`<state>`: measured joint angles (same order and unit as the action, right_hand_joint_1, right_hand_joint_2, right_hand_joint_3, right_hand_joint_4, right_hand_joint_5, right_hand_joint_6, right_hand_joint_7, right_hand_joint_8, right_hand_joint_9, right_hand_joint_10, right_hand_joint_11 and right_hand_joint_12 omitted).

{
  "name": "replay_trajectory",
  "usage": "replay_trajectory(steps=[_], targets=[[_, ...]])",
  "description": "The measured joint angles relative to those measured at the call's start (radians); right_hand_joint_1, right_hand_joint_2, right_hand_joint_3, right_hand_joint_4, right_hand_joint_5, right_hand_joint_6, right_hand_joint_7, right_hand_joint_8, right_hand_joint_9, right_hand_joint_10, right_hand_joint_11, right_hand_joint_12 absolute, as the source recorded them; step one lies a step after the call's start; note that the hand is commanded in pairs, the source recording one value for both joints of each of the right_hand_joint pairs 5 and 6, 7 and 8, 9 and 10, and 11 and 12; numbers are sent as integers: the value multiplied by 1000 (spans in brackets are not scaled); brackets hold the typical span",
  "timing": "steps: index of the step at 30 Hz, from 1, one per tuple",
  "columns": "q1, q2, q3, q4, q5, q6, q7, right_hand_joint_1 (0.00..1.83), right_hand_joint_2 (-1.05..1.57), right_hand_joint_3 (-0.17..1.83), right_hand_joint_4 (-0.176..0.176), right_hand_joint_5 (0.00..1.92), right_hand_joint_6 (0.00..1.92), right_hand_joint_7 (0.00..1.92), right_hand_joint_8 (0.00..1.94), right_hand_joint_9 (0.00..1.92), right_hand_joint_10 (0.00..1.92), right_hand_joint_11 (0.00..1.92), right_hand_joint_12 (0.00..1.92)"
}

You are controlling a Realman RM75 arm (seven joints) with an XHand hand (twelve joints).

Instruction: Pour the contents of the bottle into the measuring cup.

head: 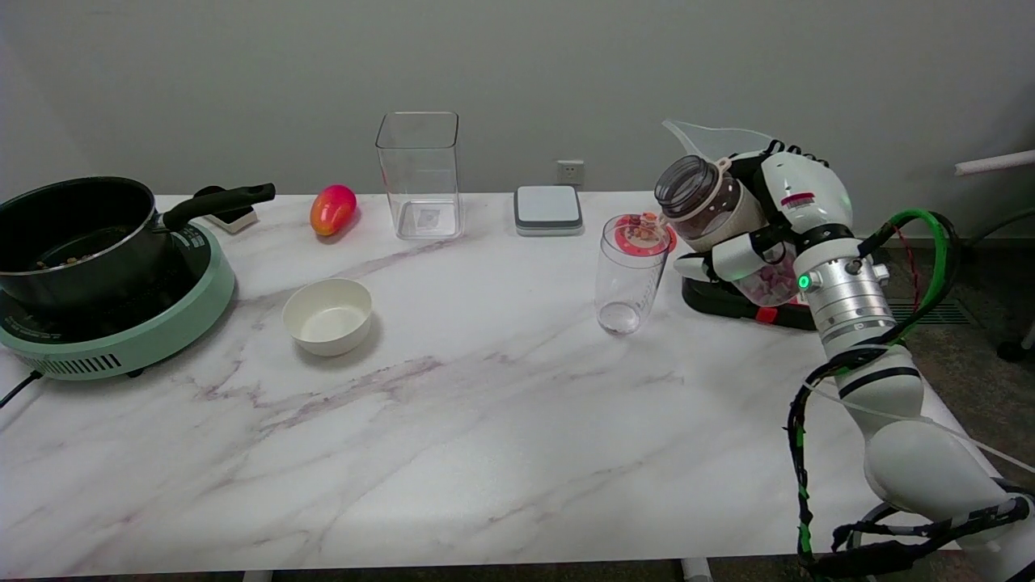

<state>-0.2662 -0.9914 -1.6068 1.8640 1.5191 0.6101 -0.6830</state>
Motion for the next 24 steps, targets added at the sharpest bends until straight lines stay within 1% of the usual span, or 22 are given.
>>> replay_trajectory(steps=[5,12,20,24], targets=[[-15,4,-1,2,-18,3,34,1556,687,775,0,1500,1500,1603,1603,1314,1314,1129,1129],[-31,12,4,4,-23,-11,69,1579,604,861,0,1480,1480,1588,1588,1305,1305,1114,1114],[-41,22,56,4,9,-97,89,1585,573,894,0,1466,1466,1583,1583,1301,1301,1109,1109],[-44,25,89,4,32,-146,91,1588,515,950,0,1453,1453,1570,1570,1292,1292,1101,1101]])
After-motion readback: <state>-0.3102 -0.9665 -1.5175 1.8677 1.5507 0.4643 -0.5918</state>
